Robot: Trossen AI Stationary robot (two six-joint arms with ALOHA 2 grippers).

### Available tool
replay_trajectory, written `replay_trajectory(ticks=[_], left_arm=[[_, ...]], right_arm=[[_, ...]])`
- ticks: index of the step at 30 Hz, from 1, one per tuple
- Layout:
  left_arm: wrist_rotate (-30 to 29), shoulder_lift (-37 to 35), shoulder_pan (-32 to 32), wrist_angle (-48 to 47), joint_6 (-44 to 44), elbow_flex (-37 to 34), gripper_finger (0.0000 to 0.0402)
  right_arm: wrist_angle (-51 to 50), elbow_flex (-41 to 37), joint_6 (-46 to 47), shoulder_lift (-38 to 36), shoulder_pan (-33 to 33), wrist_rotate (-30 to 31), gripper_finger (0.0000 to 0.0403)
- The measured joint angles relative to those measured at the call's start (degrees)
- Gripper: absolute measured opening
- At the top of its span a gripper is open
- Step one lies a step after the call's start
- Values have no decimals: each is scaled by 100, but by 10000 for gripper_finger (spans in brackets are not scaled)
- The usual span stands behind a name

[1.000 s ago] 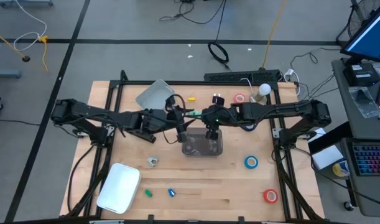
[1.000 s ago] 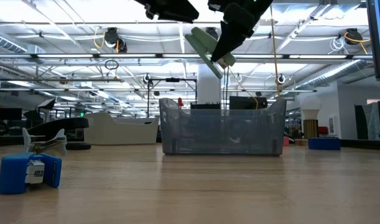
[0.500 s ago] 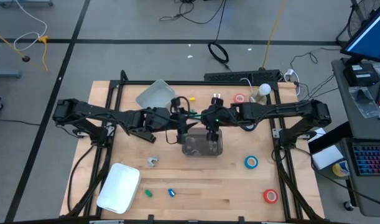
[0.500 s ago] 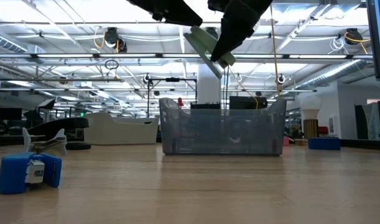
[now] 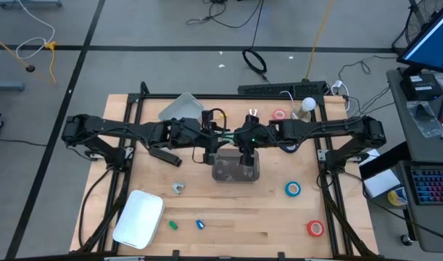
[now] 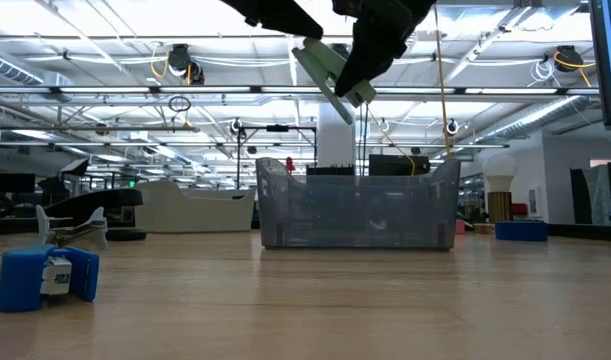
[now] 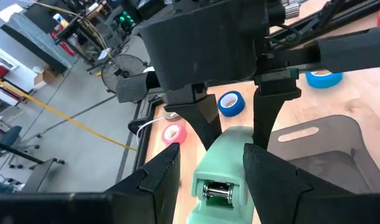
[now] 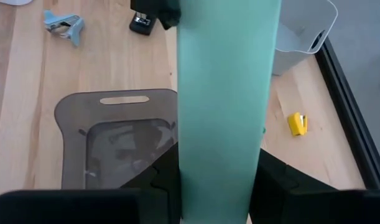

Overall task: Pick and place Stapler, Stapler remover, tape
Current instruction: Put the light green stapler into the gray bin

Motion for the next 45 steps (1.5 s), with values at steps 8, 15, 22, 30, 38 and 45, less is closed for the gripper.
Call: replay_trajectory(ticks=[8, 15, 22, 30, 38, 45], left_arm=[[90, 306, 3, -200, -85, 124, 175], [76, 798, 36, -1093, 100, 879, 189], [227, 1278, 68, -1742, 256, 1650, 190], [380, 1320, 70, -2003, 70, 1718, 129], [317, 1314, 68, -2147, -291, 1725, 129], [119, 1314, 71, -2233, -313, 1722, 127]], right_arm=[[19, -9, 21, 4, 45, -18, 114], [45, -11, 105, 1, 74, -9, 114], [-37, -9, 152, -7, 79, -3, 114], [-77, -7, 34, 7, 109, 10, 114], [-72, -7, 46, 7, 125, -18, 114], [-105, -7, 252, 1, 111, -9, 168]])
